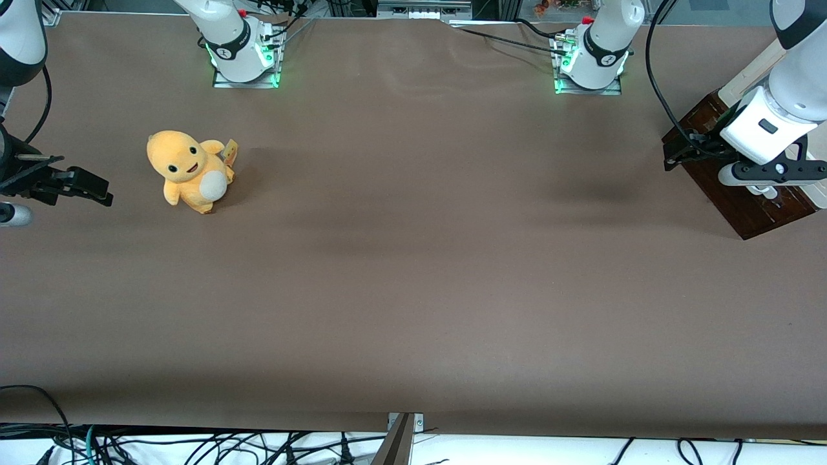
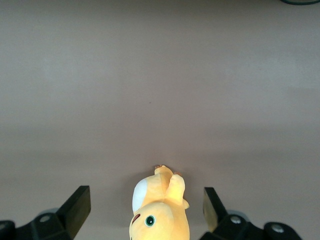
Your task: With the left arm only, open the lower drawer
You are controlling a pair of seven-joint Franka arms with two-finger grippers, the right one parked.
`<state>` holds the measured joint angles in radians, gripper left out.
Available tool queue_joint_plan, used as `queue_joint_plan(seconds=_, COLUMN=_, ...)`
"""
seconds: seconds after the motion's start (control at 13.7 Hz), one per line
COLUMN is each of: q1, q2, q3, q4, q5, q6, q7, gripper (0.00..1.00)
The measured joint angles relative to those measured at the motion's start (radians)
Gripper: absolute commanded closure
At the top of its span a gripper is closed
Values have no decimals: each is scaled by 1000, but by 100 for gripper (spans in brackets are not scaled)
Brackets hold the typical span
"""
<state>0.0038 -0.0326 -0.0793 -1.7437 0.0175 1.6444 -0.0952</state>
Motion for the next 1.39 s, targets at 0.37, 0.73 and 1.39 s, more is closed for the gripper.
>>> queue_joint_plan(seconds=0.37, q1=0, q2=0, q3=0, q4=0, q5=0, q6=-1, q7=0, gripper=0)
queue_joint_plan(seconds=0.73, q1=4, q2=2, q3=2, q4=3, q5=0, q6=-19, q7=-1, gripper=0)
queue_joint_plan(seconds=1.39, q1=1, q2=27, q3=-2, q4=27, q5=0, q6=-41, q7=0, gripper=0)
